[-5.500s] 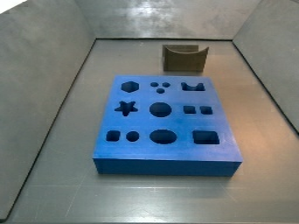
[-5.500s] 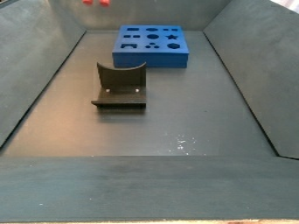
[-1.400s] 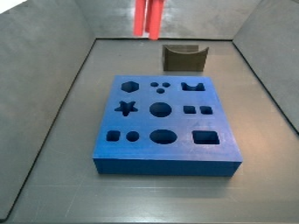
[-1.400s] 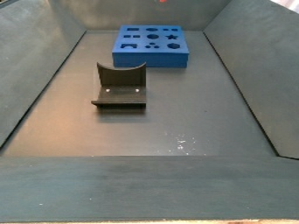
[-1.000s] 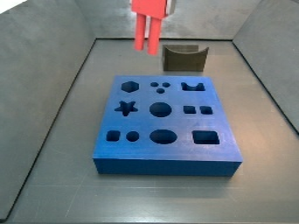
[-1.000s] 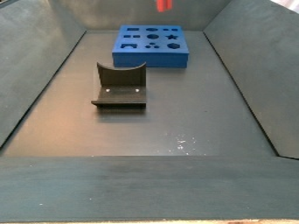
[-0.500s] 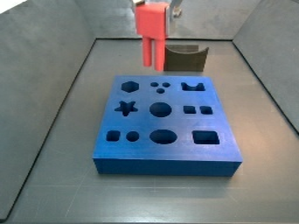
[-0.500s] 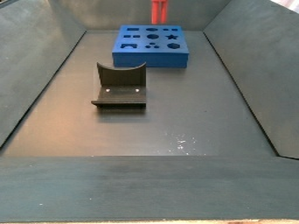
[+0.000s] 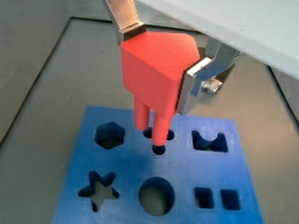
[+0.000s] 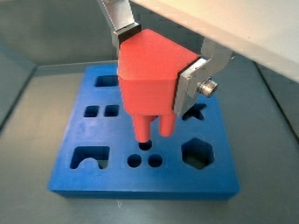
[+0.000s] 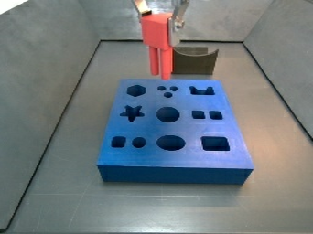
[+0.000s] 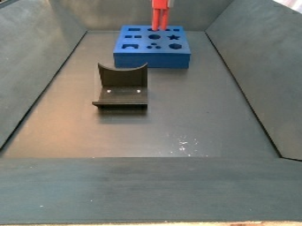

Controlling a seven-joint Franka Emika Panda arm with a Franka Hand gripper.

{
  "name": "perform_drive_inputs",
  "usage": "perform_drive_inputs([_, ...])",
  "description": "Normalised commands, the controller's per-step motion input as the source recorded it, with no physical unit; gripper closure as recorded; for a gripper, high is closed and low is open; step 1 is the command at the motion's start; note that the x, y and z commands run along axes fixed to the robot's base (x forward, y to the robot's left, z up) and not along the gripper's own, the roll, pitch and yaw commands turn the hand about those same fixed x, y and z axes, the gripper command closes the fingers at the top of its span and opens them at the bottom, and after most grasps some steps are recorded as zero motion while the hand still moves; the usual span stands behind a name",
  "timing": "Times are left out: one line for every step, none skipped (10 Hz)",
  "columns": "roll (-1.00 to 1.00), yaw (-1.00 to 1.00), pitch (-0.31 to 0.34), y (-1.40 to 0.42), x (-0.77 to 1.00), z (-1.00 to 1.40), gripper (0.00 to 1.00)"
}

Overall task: Pick up the 3 prong object. Move up. Rotate the 3 prong object. Place the 3 prong object on the fixture. Regrasp the 3 prong object. Move to above the board. Insert the 3 prong object.
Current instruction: Insert the 3 prong object.

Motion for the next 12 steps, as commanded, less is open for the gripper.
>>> perform_drive_inputs([0.03,-0.66,0.214,0.04,0.0,-0.21,1.0])
perform_drive_inputs([0.03,-0.64,0.151,0.05,0.01,-0.21,1.0])
perform_drive_inputs([0.0,-0.66,0.146,0.17,0.09,-0.19,1.0])
perform_drive_inputs([0.0,-0.71,0.18,0.23,0.13,-0.18,1.0])
perform_drive_inputs([0.03,-0.67,0.206,0.29,0.19,-0.22,1.0])
perform_drive_inputs([0.06,-0.34,0.334,0.28,0.25,-0.13,1.0])
perform_drive_inputs([-0.04,0.0,0.171,0.09,0.18,-0.02,1.0])
perform_drive_inputs([0.03,-0.07,0.137,0.0,0.32,-0.22,1.0])
perform_drive_inputs([0.1,-0.11,0.0,-0.09,0.29,-0.38,1.0])
perform_drive_inputs([0.01,-0.09,-0.029,-0.05,0.21,-0.32,1.0])
perform_drive_inputs([-0.02,0.0,-0.094,0.0,0.0,-0.02,1.0])
perform_drive_inputs([0.0,0.0,0.0,-0.02,0.0,-0.03,1.0])
